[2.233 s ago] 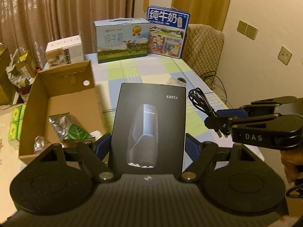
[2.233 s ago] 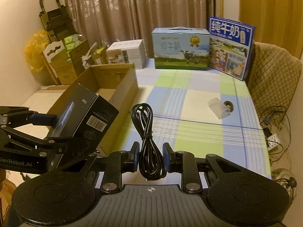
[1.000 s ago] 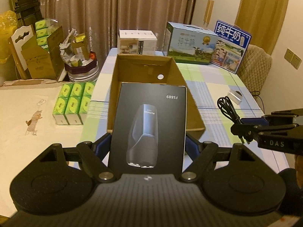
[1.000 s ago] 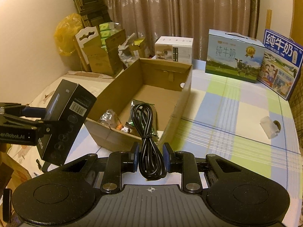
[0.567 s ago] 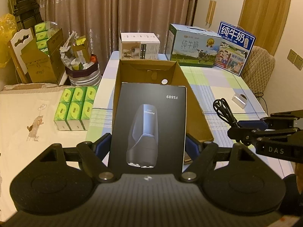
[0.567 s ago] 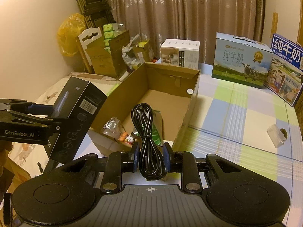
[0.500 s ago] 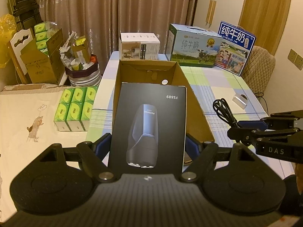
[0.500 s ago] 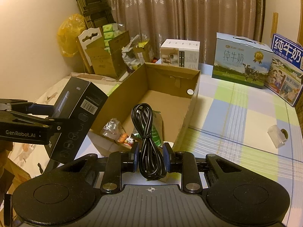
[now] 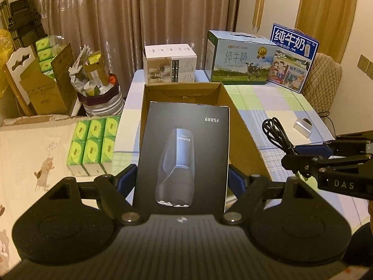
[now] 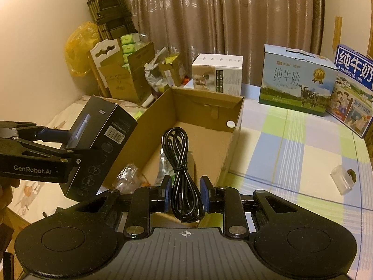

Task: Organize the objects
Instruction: 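Carry the FLYCO box with the left tool while the right tool carries the cable to the cardboard box, then lower the FLYCO box into the cardboard box and open the left tool while the right tool drops the cable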

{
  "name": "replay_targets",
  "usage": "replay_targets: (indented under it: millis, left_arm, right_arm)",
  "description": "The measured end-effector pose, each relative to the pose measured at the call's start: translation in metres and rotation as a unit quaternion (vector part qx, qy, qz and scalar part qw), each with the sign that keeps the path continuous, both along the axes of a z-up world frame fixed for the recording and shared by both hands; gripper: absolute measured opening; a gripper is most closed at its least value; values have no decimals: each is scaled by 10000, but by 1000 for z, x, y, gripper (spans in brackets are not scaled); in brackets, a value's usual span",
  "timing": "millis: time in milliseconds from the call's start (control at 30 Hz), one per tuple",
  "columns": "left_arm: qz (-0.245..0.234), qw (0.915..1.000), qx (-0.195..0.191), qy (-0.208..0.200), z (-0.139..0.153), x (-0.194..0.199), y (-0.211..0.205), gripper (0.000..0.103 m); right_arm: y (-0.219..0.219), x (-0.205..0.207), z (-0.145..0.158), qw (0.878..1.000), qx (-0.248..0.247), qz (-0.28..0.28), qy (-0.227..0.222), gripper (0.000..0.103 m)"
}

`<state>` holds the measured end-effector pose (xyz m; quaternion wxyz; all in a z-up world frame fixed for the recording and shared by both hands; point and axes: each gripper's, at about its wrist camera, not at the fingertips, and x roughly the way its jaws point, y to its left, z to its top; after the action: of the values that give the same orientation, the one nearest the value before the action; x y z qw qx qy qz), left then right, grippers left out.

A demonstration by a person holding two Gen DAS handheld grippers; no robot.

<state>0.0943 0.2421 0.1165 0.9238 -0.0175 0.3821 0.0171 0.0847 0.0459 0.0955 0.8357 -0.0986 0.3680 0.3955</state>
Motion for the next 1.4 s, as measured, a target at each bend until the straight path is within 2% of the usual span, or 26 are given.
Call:
replay_targets:
  millis: [300,567,600,667,1400]
  left_arm:
    - [-44,10000,47,19,-2,42,7,78]
    - [-127,9999,27,57,-12,64,6,78]
    - [-169,9998,14,39,-14,66,6,79]
    - [-129,9999,39,33,-17,70,7,86]
    - [29,9999,-5,109,-23,55,16,87]
  right_arm:
    - [18,24,-4,10000,35,-48,40,22]
    - [26,37,-11,9999,23,-85,89,23]
    - [26,38,-12,9999,16,-93,93,23]
    - [27,40,-14,9999,9,-110,108,23]
    - [23,39,-10,9997,79,-176,145,23]
